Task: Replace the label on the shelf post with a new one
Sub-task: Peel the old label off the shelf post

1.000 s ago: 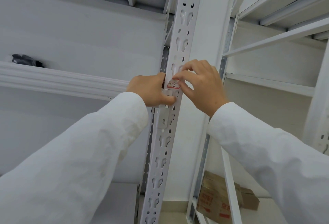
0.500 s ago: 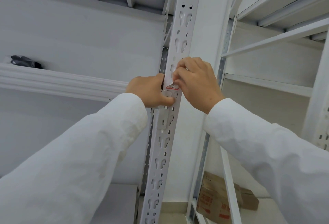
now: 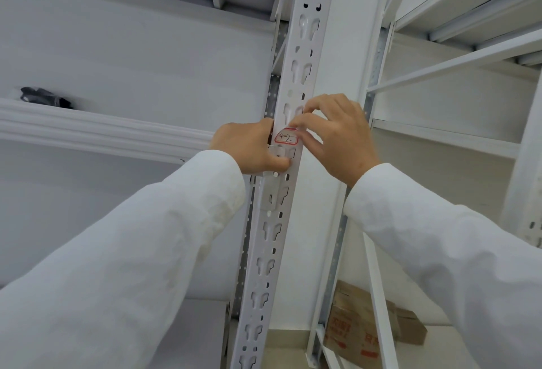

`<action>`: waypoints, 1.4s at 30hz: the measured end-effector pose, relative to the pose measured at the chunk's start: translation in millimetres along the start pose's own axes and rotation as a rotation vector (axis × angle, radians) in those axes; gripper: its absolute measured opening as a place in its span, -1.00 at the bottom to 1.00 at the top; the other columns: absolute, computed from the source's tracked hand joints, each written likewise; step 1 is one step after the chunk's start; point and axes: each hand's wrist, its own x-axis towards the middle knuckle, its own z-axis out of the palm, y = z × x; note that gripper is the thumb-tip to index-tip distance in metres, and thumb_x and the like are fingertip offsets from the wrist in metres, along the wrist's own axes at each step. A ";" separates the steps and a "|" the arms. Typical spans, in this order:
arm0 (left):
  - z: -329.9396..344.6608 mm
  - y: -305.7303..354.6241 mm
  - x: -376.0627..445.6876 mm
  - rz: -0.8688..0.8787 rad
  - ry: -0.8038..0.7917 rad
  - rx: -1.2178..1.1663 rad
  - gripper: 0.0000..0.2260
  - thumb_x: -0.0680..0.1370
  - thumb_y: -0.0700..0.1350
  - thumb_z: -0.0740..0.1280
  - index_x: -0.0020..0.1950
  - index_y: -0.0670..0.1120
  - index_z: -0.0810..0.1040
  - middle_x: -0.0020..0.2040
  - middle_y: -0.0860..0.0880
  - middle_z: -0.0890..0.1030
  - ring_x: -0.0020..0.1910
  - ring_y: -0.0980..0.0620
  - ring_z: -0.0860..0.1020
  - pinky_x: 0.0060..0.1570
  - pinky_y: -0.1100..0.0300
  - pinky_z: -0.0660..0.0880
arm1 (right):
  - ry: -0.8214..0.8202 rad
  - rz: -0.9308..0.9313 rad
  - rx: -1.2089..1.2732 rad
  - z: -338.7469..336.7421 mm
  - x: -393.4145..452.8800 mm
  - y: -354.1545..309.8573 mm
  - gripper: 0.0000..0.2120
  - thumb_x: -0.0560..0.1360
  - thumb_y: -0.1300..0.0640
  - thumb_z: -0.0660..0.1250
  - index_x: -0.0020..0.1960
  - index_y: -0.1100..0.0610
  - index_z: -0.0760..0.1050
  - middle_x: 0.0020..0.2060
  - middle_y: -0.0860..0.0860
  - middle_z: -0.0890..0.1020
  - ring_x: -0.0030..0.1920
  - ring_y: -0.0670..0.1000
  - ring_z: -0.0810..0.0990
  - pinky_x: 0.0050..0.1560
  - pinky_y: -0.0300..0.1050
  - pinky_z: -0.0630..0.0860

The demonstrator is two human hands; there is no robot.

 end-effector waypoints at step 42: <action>1.0 -0.6 0.7 -0.001 0.021 0.008 -0.60 0.37 0.25 0.29 -0.07 -0.05 0.35 -0.22 0.03 0.57 -0.21 -0.09 0.53 -0.22 0.14 0.34 | -0.020 0.105 0.084 0.9 1.2 -7.9 -0.91 0.45 0.19 0.31 -0.21 0.17 0.55 -0.14 0.05 0.57 -0.11 0.07 0.43 -0.21 -0.04 0.40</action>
